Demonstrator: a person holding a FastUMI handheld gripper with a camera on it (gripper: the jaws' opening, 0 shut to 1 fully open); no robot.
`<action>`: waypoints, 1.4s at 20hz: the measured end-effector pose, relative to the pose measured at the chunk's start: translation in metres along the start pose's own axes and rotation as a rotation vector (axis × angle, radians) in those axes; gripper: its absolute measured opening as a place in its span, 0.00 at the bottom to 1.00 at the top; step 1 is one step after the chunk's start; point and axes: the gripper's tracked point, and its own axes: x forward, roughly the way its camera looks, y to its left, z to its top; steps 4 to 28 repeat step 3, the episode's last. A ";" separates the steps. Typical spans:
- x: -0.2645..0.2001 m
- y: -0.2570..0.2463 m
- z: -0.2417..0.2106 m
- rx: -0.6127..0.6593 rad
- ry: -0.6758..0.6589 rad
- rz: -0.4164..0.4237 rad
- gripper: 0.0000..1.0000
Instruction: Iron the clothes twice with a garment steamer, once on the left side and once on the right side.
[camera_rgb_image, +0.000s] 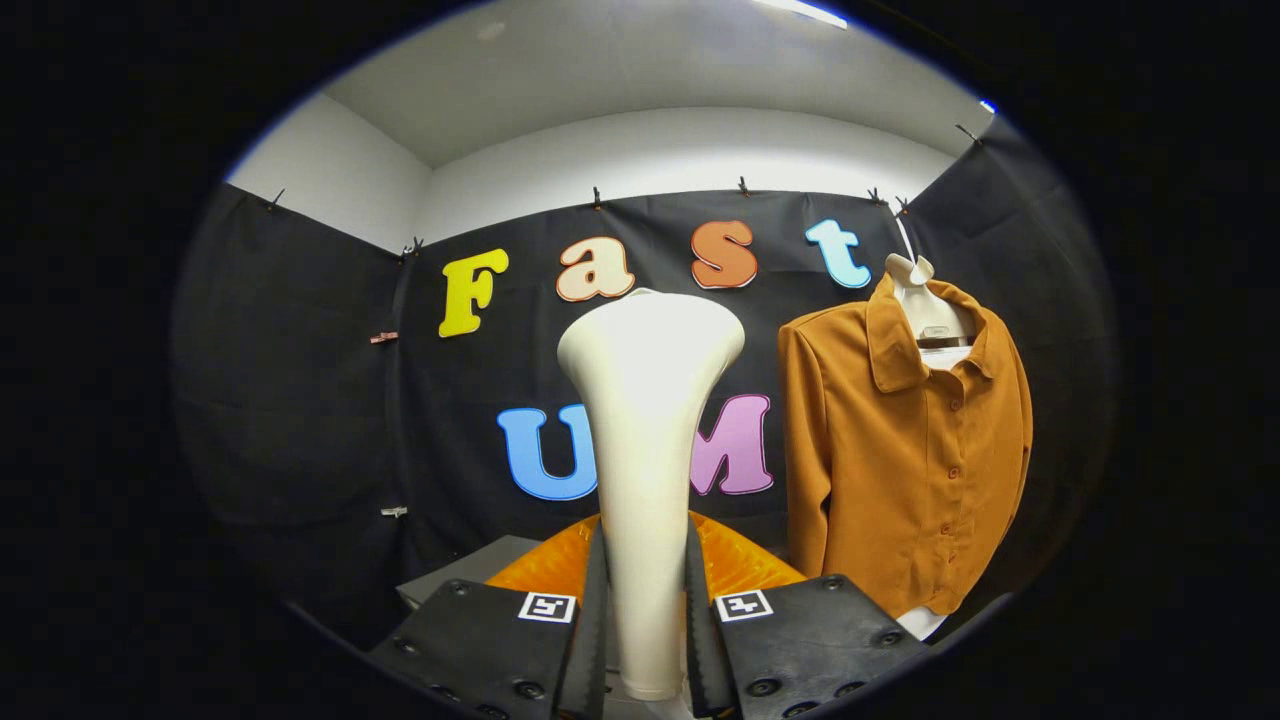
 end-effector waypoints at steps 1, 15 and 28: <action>0.001 0.000 0.000 0.001 0.001 0.001 0.36; 0.003 0.000 -0.001 0.000 0.001 0.002 0.36; 0.003 0.000 -0.001 0.000 0.001 0.002 0.36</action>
